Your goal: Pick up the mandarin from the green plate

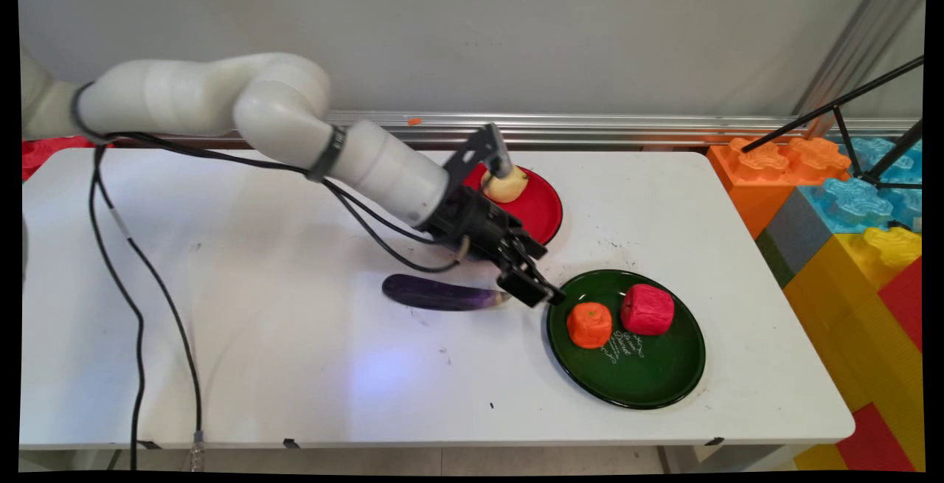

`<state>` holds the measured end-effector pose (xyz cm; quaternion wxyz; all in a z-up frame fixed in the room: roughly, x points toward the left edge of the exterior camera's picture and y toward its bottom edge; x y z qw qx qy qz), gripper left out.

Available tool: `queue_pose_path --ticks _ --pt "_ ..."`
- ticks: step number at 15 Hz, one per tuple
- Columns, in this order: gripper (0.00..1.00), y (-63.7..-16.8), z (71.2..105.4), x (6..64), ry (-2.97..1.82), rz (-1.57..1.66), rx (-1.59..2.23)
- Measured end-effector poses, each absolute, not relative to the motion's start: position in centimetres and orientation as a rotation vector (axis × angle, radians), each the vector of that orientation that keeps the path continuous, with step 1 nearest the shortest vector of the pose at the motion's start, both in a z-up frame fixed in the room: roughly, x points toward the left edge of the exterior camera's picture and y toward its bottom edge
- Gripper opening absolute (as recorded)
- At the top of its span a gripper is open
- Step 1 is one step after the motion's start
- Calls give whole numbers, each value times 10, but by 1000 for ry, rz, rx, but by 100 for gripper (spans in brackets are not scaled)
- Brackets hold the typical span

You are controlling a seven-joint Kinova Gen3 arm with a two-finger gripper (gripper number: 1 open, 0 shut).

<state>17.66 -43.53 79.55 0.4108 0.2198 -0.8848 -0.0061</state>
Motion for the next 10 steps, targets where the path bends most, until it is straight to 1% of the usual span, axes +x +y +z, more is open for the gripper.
queue_pose_path --ticks 10 --pt "100 -446 753 116 -2312 23 470"
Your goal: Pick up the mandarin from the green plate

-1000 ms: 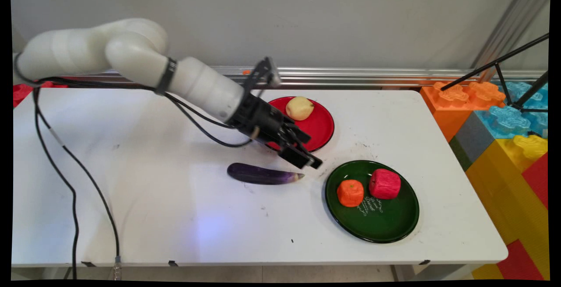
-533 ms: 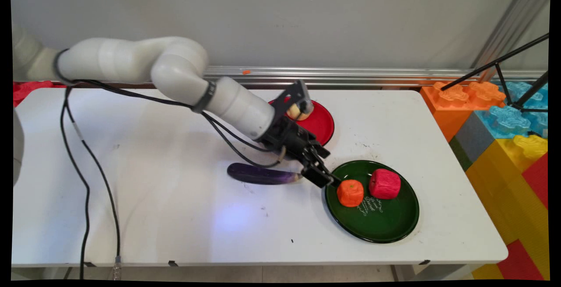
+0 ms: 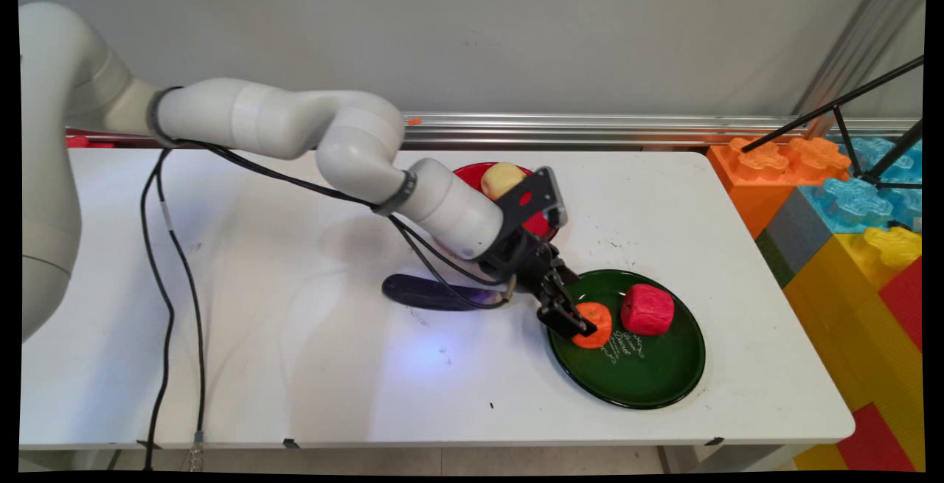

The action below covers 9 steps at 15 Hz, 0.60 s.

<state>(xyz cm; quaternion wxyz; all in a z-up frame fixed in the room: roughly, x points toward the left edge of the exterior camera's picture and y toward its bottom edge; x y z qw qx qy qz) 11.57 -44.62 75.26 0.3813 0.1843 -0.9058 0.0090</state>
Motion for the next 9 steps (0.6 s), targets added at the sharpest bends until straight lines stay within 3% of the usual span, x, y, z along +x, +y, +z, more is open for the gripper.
queue_pose_path --ticks 9 --pt "100 -452 734 84 -2360 58 440"
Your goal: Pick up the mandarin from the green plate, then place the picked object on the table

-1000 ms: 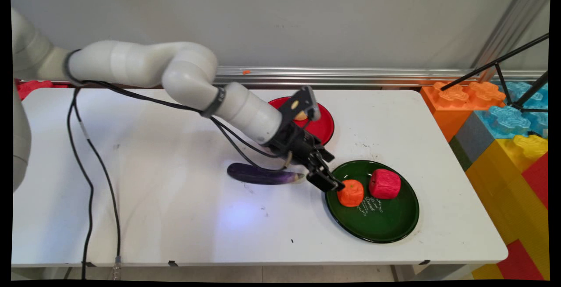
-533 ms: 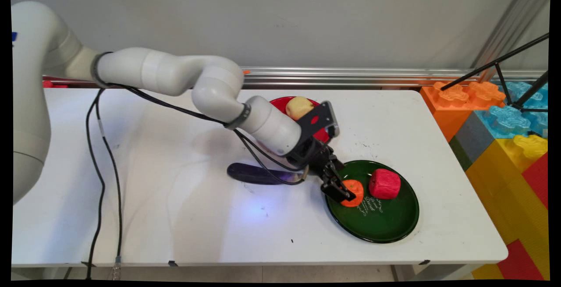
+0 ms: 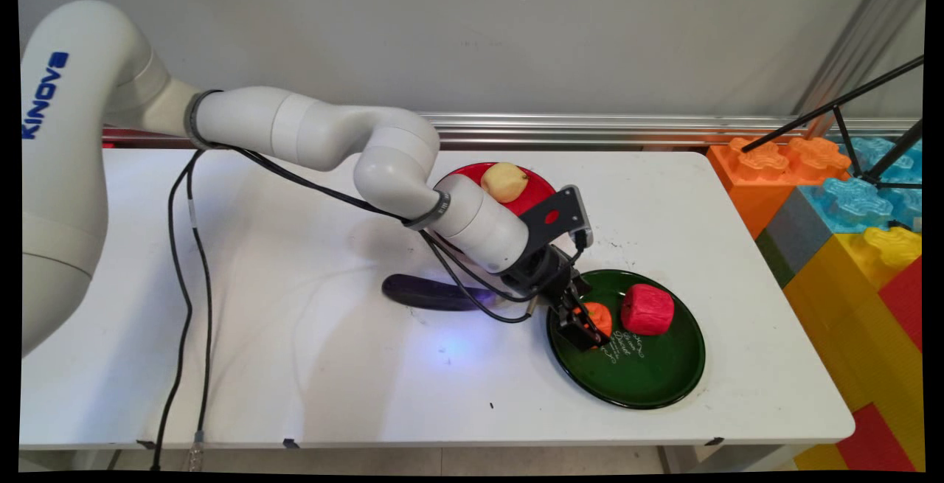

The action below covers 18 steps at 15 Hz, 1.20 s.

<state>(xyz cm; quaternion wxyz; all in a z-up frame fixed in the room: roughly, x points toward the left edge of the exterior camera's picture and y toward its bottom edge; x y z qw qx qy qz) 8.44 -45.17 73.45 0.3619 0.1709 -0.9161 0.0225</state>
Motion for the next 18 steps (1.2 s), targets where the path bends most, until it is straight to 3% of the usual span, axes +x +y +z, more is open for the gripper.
queue_pose_path --ticks 10,11,18 --pt "100 -453 734 73 -2391 92 443" --pt "0 -453 734 73 -2394 95 444" --pt "0 -452 739 70 -2409 108 456"
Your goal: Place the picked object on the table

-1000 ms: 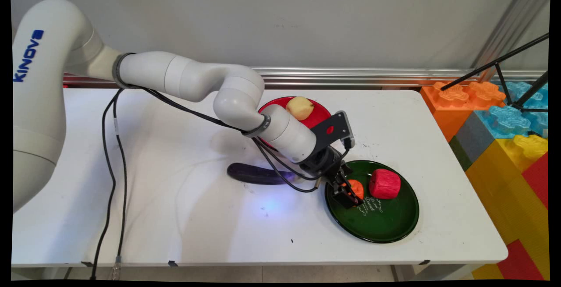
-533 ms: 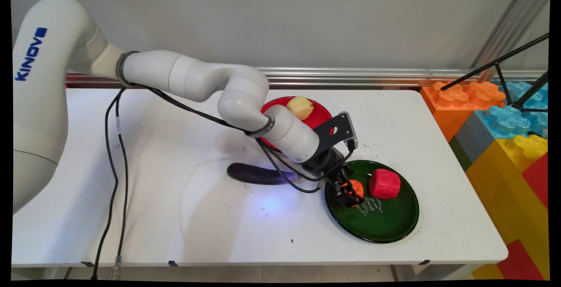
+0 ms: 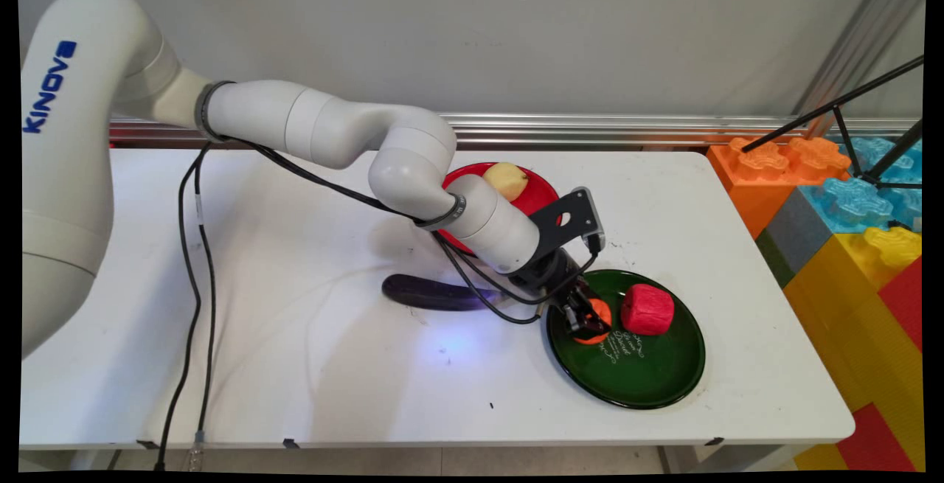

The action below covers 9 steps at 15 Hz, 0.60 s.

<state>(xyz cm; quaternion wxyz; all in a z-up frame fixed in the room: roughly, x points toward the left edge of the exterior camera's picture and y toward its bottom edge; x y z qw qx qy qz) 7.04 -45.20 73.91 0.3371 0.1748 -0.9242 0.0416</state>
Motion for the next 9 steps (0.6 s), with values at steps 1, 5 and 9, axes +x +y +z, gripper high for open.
queue_pose_path --ticks 1,5,9 --pt "0 -452 741 70 -2408 113 459" --pt "0 -456 760 66 -2385 114 499" --pt "0 -455 790 63 -2349 79 526"
